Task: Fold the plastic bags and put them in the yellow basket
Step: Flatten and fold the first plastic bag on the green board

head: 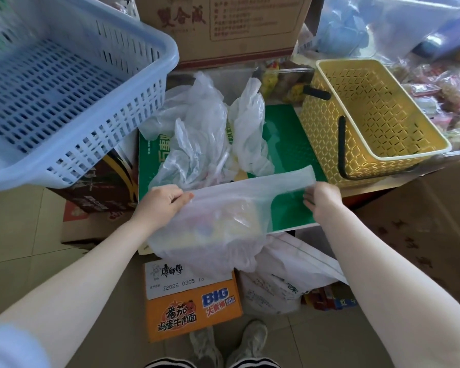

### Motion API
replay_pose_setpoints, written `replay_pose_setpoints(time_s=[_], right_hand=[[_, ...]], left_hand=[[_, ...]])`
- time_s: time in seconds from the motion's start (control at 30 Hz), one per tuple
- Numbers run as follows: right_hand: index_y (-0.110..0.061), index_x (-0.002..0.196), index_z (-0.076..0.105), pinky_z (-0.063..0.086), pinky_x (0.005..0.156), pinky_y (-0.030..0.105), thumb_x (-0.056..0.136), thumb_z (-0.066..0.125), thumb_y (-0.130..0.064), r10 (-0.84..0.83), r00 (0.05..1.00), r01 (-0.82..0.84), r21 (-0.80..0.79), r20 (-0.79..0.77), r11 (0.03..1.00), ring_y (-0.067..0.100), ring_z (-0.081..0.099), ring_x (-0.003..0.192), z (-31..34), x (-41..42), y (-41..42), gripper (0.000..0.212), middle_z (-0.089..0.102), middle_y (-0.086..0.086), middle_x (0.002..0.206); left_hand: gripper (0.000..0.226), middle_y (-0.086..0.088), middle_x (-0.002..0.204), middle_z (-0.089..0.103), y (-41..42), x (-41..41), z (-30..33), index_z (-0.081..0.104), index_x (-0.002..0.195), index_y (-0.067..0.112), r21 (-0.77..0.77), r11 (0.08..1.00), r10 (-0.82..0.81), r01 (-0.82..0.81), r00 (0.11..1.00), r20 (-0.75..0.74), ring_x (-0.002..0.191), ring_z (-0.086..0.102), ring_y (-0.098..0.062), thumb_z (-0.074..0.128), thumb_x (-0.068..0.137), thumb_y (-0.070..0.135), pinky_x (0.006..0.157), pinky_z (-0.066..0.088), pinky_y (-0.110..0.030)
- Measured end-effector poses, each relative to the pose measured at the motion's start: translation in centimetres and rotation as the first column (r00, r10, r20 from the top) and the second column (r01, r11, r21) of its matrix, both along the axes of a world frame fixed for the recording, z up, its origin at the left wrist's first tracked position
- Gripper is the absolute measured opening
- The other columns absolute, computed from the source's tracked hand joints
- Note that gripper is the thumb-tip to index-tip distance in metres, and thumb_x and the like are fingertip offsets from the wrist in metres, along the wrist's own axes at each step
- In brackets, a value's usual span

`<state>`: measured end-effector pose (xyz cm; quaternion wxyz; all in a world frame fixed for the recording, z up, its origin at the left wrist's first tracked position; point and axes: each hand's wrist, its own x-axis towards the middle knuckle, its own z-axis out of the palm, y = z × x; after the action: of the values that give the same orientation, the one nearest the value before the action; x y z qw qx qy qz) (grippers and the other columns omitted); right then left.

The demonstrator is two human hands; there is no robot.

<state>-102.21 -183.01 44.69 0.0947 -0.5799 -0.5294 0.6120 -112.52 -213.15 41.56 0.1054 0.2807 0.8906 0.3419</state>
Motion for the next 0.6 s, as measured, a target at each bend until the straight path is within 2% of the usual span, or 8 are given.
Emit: replay_pose_setpoints(time_s=[0.07,0.13,0.17,0.23,0.3,0.4,0.5,0.6], right_hand=[[-0.003,0.131,0.041,0.039,0.097,0.037,0.087,0.039,0.004,0.178,0.952,-0.274,0.436,0.249,0.857,0.032,0.042,0.124,0.0,0.1,-1.1,0.045,0.042,0.018,0.137],[-0.008,0.137,0.037,0.029,0.109,0.032,0.085,0.044,0.005,0.431,0.871,-0.455,0.719,0.236,0.526,0.026,0.032,0.133,0.2,0.2,-3.7,0.055,0.035,0.013,0.144],[-0.008,0.138,0.039,0.025,0.111,0.03,0.086,0.047,0.003,0.59,0.769,-0.515,0.786,0.247,0.342,0.025,0.031,0.135,0.0,0.2,-5.3,0.053,0.035,0.012,0.146],[-0.008,0.14,0.038,0.019,0.113,0.035,0.092,0.047,-0.011,0.795,0.421,-0.635,0.768,0.437,-0.085,0.029,0.027,0.139,-1.1,-0.1,-8.3,0.049,0.032,0.013,0.15],[-0.011,0.147,0.025,0.007,0.115,0.034,0.099,0.029,-0.031,0.77,0.093,-0.706,0.587,0.632,-0.396,0.026,0.015,0.144,-2.9,-1.0,-10.2,0.052,0.02,0.01,0.155],[-0.014,0.15,0.011,-0.004,0.115,0.031,0.08,-0.007,-0.056,0.648,-0.006,-0.785,0.398,0.762,-0.475,0.019,0.004,0.146,-5.3,-3.0,-10.5,0.083,0.009,0.003,0.158],[-0.016,0.15,0.007,-0.006,0.115,0.032,0.074,-0.011,-0.059,0.601,0.046,-0.816,0.377,0.798,-0.438,0.019,0.0,0.146,-6.7,-3.9,-9.1,0.089,0.008,0.002,0.158],[-0.021,0.15,0.0,-0.007,0.115,0.032,0.073,-0.015,-0.065,0.571,0.061,-0.862,0.331,0.819,-0.383,0.016,-0.003,0.146,-7.2,-3.7,-6.8,0.09,-0.001,-0.002,0.159]], left_hand=[[0.048,0.008,0.055,0.039,0.4,-0.5,0.2,0.035,0.049,0.024,-0.053,0.998,-0.034,0.033,0.999,-0.017,0.054,0.041,-0.008,0.053,0.092,0.03,0.053,0.03,-0.03],[0.045,0.011,0.058,0.039,1.1,-0.8,0.1,0.037,0.051,0.027,-0.095,0.991,-0.095,0.09,0.995,-0.043,0.058,0.043,-0.011,0.051,0.093,0.035,0.052,0.029,-0.028],[0.042,0.01,0.06,0.04,1.6,-0.9,-0.1,0.042,0.055,0.024,-0.111,0.987,-0.122,0.114,0.99,-0.065,0.062,0.046,-0.014,0.049,0.094,0.037,0.052,0.029,-0.029],[0.035,0.003,0.073,0.05,2.6,-1.0,-0.6,0.055,0.072,0.013,-0.197,0.973,-0.151,0.124,0.98,-0.129,0.076,0.053,-0.021,0.044,0.096,0.036,0.058,0.03,-0.03],[0.032,-0.006,0.091,0.058,3.4,-1.5,-1.3,0.058,0.091,0.008,-0.318,0.943,-0.176,0.099,0.959,-0.222,0.085,0.057,-0.027,0.04,0.097,0.034,0.061,0.033,-0.03],[0.025,-0.013,0.091,0.06,3.5,-2.9,-2.2,0.058,0.093,0.004,-0.365,0.927,-0.203,0.088,0.935,-0.292,0.076,0.062,-0.033,0.047,0.095,0.027,0.057,0.04,-0.034],[0.021,-0.012,0.061,0.058,3.2,-4.7,-3.1,0.057,0.074,0.003,-0.366,0.922,-0.281,0.127,0.869,-0.408,0.041,0.056,-0.028,0.067,0.082,0.02,0.036,0.032,-0.024],[0.027,-0.011,0.058,0.058,2.6,-6.7,-3.7,0.057,0.079,0.003,-0.444,0.892,-0.302,0.085,0.842,-0.447,0.038,0.055,-0.026,0.058,0.085,0.03,0.034,0.036,-0.024]])
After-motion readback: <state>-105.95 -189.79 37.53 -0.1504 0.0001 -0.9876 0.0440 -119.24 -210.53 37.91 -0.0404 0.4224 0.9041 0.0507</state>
